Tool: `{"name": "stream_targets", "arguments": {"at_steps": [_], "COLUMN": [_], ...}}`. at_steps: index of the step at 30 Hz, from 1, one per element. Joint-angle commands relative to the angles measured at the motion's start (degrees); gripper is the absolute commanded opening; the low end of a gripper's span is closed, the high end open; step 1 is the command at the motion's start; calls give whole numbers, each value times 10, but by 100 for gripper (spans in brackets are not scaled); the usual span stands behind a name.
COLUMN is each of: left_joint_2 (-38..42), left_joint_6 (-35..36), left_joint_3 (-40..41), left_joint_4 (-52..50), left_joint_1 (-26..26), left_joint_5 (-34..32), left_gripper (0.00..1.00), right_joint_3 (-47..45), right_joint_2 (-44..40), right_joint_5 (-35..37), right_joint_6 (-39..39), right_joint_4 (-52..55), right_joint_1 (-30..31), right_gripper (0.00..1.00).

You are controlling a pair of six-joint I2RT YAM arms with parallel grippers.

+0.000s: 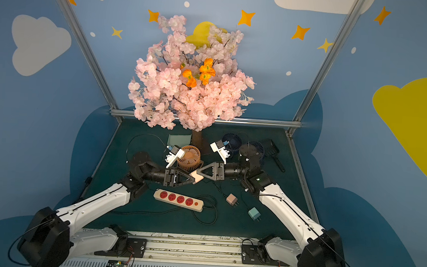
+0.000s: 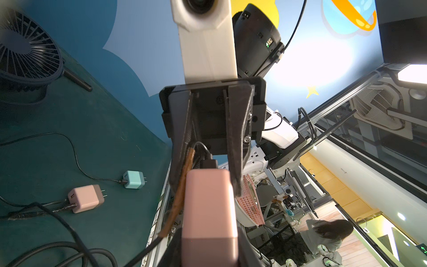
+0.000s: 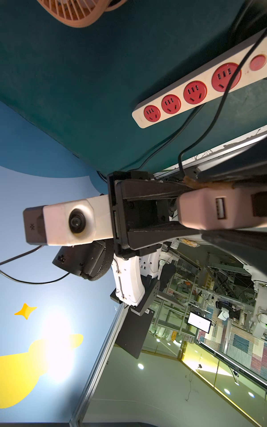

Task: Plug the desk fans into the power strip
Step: Pick up the plug from the center of the board, then insert the plug into the socket.

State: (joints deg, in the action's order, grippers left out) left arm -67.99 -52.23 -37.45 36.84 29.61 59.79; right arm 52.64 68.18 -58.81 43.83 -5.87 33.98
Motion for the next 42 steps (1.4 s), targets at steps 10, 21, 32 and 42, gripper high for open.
{"name": "stream_targets", "arguments": {"at_steps": [10, 21, 32, 42], "left_joint_2": [174, 319, 204, 162], "left_joint_6": [79, -42, -44, -33], "left_joint_3": [140, 274, 280, 275], "left_joint_4": [-350, -448, -386, -355], "left_joint_1": [-89, -88, -88, -89], "left_joint_5": [-299, -373, -357, -365], "left_gripper": [71, 74, 80, 78], "right_joint_3": [82, 207, 335, 302], "right_joint_2": [27, 173, 325, 333], "right_joint_5": [217, 467, 586, 590], "right_joint_6": [-422, -615, -644, -639], "right_joint_4": [357, 487, 553, 507], "right_joint_1": [56, 206, 295, 300], "right_gripper": [0, 0, 0, 0]}}
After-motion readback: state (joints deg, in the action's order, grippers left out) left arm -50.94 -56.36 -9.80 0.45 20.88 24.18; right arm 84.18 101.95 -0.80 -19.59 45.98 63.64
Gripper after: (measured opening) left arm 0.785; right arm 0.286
